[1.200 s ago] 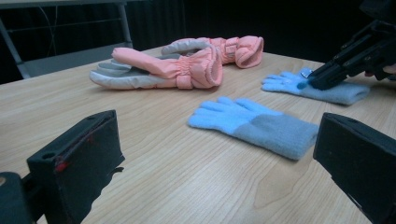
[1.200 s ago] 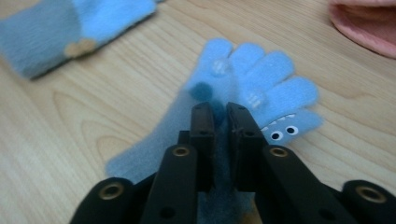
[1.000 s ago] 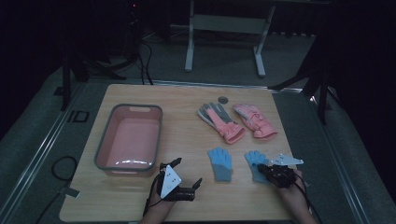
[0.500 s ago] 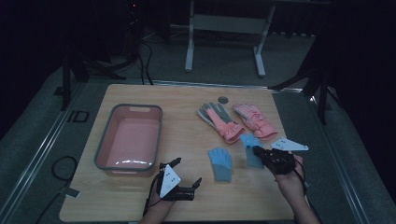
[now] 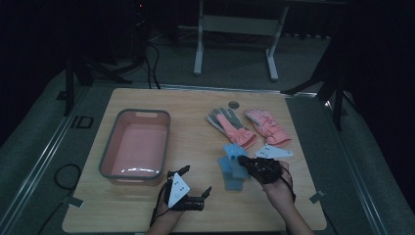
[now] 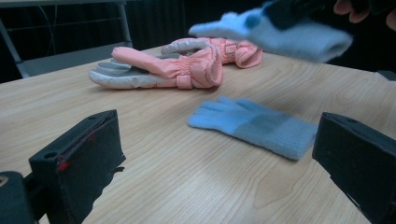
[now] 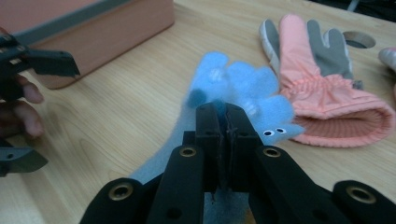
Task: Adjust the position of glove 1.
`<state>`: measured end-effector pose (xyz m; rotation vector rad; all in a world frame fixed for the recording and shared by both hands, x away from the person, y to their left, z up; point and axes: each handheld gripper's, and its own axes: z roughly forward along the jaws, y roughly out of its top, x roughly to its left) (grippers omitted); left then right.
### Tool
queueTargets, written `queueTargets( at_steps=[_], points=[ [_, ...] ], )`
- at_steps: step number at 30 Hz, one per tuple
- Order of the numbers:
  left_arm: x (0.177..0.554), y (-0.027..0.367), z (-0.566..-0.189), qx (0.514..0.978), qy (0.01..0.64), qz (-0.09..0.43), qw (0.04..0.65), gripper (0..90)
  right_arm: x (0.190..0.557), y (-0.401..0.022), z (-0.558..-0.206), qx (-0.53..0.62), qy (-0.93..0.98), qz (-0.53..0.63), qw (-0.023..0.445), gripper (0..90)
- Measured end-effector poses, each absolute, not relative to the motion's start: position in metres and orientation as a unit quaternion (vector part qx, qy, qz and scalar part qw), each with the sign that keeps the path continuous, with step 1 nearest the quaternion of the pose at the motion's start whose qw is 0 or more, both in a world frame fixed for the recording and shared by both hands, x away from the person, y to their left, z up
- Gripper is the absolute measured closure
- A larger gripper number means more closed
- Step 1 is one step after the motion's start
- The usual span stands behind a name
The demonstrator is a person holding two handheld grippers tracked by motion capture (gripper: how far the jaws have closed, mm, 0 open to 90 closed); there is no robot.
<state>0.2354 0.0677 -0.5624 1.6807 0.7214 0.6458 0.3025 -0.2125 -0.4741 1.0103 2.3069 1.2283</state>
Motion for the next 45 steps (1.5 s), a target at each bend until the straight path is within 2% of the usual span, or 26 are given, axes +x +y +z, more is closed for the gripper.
queueTargets(
  at_steps=[24, 38, 42, 44, 45],
  points=[
    [0.236, 0.068, -0.562, 0.717, 0.306, 0.272, 0.564, 1.7, 0.303, -0.197, -0.524, 0.377, 0.829, 0.389, 0.139, 85.5],
    [0.235, 0.065, -0.562, 0.727, 0.292, 0.275, 0.557, 1.7, 0.311, -0.197, -0.544, 0.381, 0.837, 0.373, 0.12, 81.5],
    [0.235, 0.066, -0.562, 0.725, 0.294, 0.275, 0.559, 1.7, 0.311, -0.197, -0.544, 0.382, 0.837, 0.374, 0.122, 76.3],
    [0.236, 0.066, -0.562, 0.725, 0.295, 0.271, 0.56, 1.6, 0.309, -0.2, -0.538, 0.378, 0.831, 0.388, 0.128, 65.0],
    [0.236, 0.066, -0.562, 0.728, 0.294, 0.268, 0.558, 1.6, 0.309, -0.2, -0.538, 0.378, 0.831, 0.388, 0.128, 65.0]
  ],
)
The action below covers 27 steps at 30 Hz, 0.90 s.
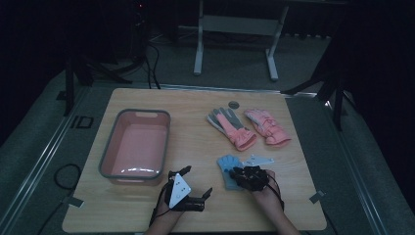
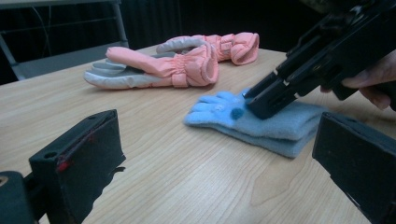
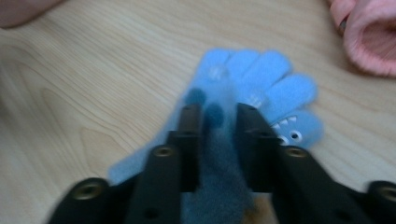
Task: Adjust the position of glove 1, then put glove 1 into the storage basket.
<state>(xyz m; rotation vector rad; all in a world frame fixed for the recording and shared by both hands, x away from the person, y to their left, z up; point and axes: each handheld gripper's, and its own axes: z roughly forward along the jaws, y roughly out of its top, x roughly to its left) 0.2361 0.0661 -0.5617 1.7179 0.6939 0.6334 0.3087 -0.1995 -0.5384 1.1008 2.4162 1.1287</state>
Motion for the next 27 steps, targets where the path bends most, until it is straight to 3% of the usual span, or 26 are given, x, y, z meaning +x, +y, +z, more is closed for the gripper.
queueTargets(
  at_steps=[1, 4, 5, 6, 7, 12, 14, 24, 27],
  points=[
    [0.236, 0.065, -0.562, 0.732, 0.293, 0.269, 0.553, 1.7, 0.308, -0.203, -0.532, 0.373, 0.825, 0.404, 0.128, 50.8],
    [0.235, 0.063, -0.56, 0.742, 0.284, 0.27, 0.544, 1.7, 0.31, -0.209, -0.525, 0.378, 0.819, 0.412, 0.126, 40.4],
    [0.235, 0.061, -0.558, 0.747, 0.283, 0.26, 0.543, 1.7, 0.313, -0.218, -0.52, 0.376, 0.814, 0.427, 0.119, 24.5],
    [0.236, 0.06, -0.556, 0.753, 0.286, 0.251, 0.537, 1.7, 0.313, -0.218, -0.52, 0.376, 0.814, 0.427, 0.119, 24.5],
    [0.237, 0.058, -0.553, 0.765, 0.293, 0.231, 0.525, 1.7, 0.316, -0.226, -0.517, 0.382, 0.808, 0.437, 0.101, 13.2],
    [0.239, 0.049, -0.543, 0.793, 0.266, 0.174, 0.52, 1.8, 0.323, -0.246, -0.513, 0.389, 0.794, 0.461, 0.084, 12.1],
    [0.239, 0.042, -0.54, 0.81, 0.227, 0.167, 0.514, 10.0, 0.327, -0.257, -0.513, 0.393, 0.787, 0.47, 0.082, 13.0],
    [0.259, -0.004, -0.541, 0.868, 0.111, 0.177, 0.45, 15.0, 0.333, -0.252, -0.512, 0.395, 0.805, 0.438, 0.062, 11.5],
    [0.263, -0.013, -0.542, 0.878, 0.07, 0.181, 0.438, 22.9, 0.342, -0.239, -0.521, 0.4, 0.818, 0.41, 0.058, 22.1]
  ],
)
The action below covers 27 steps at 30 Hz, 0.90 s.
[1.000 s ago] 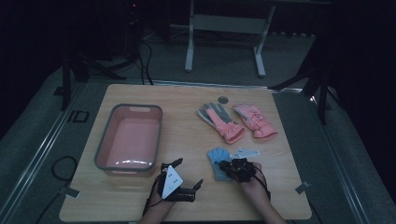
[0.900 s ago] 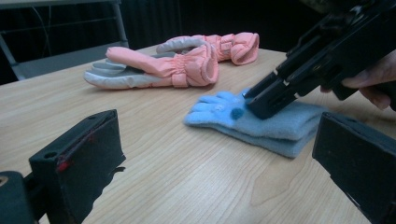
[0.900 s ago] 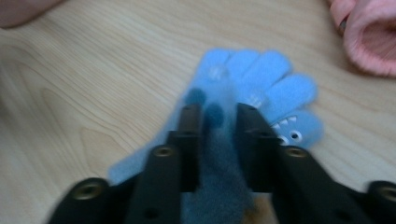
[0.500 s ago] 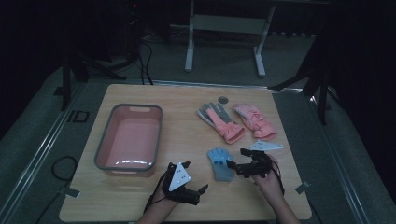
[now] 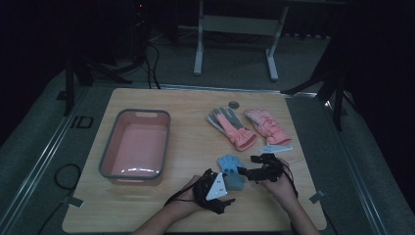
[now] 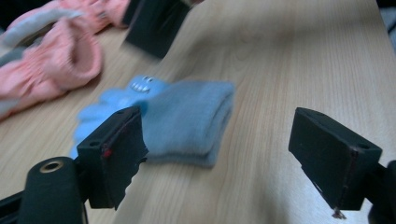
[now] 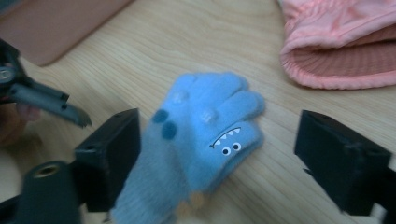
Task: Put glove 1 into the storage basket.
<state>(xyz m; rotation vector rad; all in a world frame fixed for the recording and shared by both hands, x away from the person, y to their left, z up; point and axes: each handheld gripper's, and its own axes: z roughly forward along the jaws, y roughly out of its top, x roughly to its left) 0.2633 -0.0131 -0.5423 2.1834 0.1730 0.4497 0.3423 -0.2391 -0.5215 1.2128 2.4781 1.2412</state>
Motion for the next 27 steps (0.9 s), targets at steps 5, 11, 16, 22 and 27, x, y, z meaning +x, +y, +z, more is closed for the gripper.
queueTargets(
  at_steps=[5, 11, 16, 22, 27],
  points=[
    [0.269, -0.027, -0.547, 0.892, 0.022, 0.187, 0.41, 30.7, 0.358, -0.226, -0.531, 0.417, 0.817, 0.395, 0.056, 29.4],
    [0.273, -0.031, -0.552, 0.903, 0.002, 0.184, 0.389, 39.2, 0.363, -0.21, -0.54, 0.417, 0.824, 0.378, 0.056, 29.8],
    [0.278, -0.03, -0.552, 0.905, 0.005, 0.189, 0.381, 44.8, 0.361, -0.199, -0.547, 0.413, 0.835, 0.356, 0.073, 29.8],
    [0.279, -0.029, -0.556, 0.901, 0.0, 0.224, 0.373, 57.3, 0.358, -0.196, -0.549, 0.404, 0.84, 0.351, 0.094, 33.0],
    [0.275, -0.029, -0.563, 0.892, -0.006, 0.264, 0.368, 62.8, 0.357, -0.195, -0.549, 0.392, 0.844, 0.352, 0.096, 43.2]
  ],
)
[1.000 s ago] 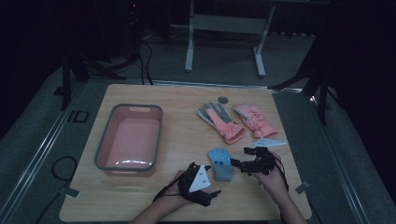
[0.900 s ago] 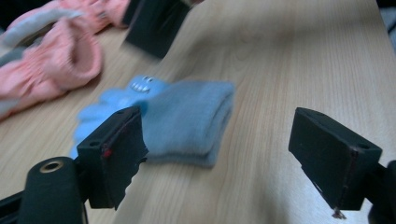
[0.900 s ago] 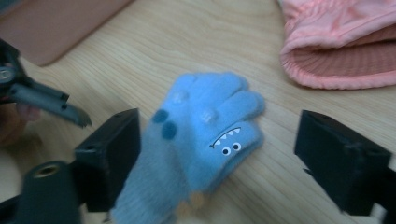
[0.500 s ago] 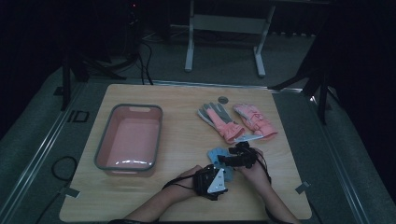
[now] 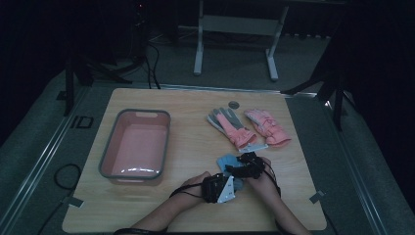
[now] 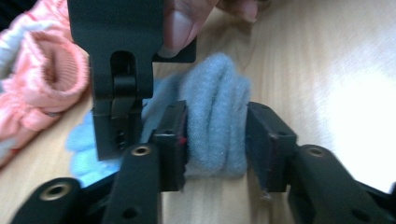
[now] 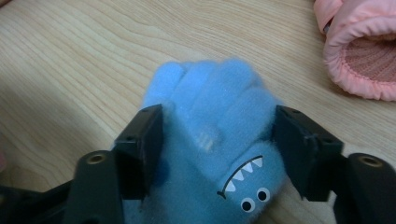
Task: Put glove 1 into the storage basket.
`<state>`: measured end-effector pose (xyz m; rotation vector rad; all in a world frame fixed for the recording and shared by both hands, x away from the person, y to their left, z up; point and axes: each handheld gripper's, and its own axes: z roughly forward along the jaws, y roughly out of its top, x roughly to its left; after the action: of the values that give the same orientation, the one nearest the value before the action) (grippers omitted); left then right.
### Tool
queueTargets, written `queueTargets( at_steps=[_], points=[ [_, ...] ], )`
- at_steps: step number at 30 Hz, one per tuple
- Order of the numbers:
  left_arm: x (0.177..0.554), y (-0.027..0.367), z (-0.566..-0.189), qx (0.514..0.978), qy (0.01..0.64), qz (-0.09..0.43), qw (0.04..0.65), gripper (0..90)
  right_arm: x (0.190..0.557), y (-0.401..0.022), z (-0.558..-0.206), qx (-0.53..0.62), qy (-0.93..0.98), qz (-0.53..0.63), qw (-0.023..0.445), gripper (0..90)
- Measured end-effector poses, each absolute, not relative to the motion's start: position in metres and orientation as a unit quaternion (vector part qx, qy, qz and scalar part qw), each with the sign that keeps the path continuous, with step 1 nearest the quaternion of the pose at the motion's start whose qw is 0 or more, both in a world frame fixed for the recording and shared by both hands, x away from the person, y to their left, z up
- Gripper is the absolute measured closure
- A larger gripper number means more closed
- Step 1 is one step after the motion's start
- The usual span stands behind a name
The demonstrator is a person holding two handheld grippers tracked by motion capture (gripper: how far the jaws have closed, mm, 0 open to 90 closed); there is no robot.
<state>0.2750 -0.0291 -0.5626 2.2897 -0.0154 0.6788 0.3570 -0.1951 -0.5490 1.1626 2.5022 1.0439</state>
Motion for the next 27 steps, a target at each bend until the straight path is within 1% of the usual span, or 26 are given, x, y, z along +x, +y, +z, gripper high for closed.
queueTargets(
  at_steps=[1, 3, 4, 7, 10, 14, 17, 18, 19, 25, 27],
  points=[
    [0.275, -0.029, -0.562, 0.891, -0.002, 0.265, 0.37, 71.0, 0.356, -0.194, -0.548, 0.384, 0.848, 0.356, 0.083, 59.5],
    [0.276, -0.028, -0.561, 0.892, 0.013, 0.252, 0.375, 74.0, 0.357, -0.194, -0.548, 0.385, 0.848, 0.359, 0.06, 71.4],
    [0.277, -0.028, -0.559, 0.893, 0.018, 0.246, 0.376, 74.0, 0.357, -0.194, -0.548, 0.385, 0.848, 0.359, 0.06, 71.4],
    [0.281, -0.027, -0.554, 0.899, 0.038, 0.217, 0.378, 76.6, 0.361, -0.196, -0.547, 0.394, 0.843, 0.365, 0.032, 78.2],
    [0.286, -0.023, -0.549, 0.902, 0.056, 0.189, 0.385, 77.5, 0.362, -0.198, -0.546, 0.398, 0.837, 0.375, 0.02, 79.0],
    [0.29, -0.018, -0.539, 0.903, 0.066, 0.174, 0.388, 78.2, 0.364, -0.199, -0.539, 0.4, 0.83, 0.389, 0.007, 79.5],
    [0.292, -0.016, -0.533, 0.902, 0.068, 0.175, 0.388, 78.4, 0.365, -0.199, -0.536, 0.402, 0.825, 0.397, 0.001, 79.5],
    [0.294, -0.012, -0.523, 0.9, 0.076, 0.171, 0.394, 78.4, 0.366, -0.199, -0.533, 0.402, 0.824, 0.4, -0.001, 79.5],
    [0.295, -0.011, -0.519, 0.899, 0.076, 0.173, 0.394, 78.4, 0.368, -0.197, -0.522, 0.397, 0.823, 0.406, 0.005, 79.5],
    [0.3, -0.001, -0.496, 0.898, 0.077, 0.183, 0.393, 78.4, 0.374, -0.186, -0.494, 0.384, 0.821, 0.422, 0.014, 79.5],
    [0.3, 0.002, -0.49, 0.898, 0.078, 0.188, 0.391, 78.5, 0.375, -0.185, -0.491, 0.381, 0.822, 0.424, 0.016, 79.5]
  ],
)
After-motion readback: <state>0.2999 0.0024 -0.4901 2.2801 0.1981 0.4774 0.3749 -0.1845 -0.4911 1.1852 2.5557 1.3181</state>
